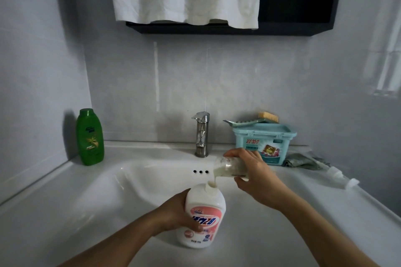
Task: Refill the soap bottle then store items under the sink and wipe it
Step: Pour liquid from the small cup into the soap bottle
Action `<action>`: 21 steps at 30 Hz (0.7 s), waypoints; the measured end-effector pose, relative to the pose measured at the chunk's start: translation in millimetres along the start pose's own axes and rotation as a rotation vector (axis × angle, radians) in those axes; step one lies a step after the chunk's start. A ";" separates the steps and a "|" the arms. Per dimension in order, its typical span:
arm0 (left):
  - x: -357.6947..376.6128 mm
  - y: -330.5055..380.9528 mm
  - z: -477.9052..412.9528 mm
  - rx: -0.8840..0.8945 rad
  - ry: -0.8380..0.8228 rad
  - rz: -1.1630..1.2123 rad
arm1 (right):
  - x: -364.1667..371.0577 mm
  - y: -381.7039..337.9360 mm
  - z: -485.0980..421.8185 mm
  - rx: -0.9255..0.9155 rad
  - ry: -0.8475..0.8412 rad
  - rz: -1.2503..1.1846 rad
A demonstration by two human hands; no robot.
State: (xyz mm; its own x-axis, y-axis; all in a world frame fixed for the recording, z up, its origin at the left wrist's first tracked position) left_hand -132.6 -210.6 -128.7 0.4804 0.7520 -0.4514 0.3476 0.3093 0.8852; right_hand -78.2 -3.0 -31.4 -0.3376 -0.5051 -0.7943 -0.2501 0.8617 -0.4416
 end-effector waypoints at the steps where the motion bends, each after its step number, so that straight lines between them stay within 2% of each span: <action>1: -0.1 0.0 0.0 -0.001 -0.003 0.001 | -0.2 -0.1 0.0 0.000 0.000 -0.003; 21: -0.7 -1.4 0.3 0.001 -0.003 0.018 | -1.3 -1.2 0.8 0.018 0.003 -0.018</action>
State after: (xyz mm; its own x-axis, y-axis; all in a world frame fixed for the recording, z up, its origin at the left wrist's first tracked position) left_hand -133.3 -211.7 -129.6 0.4888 0.7559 -0.4356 0.3400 0.2948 0.8931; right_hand -76.8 -3.4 -30.2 -0.3357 -0.5208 -0.7849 -0.2403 0.8530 -0.4633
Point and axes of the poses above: each hand's wrist, its own z-axis away from the middle knuckle, its own x-axis out of the palm, y = z × x, the point moved 2 cm from there along -z, towards the middle knuckle, and after that the axes turned 12 degrees about x, right-handed, at the moved point
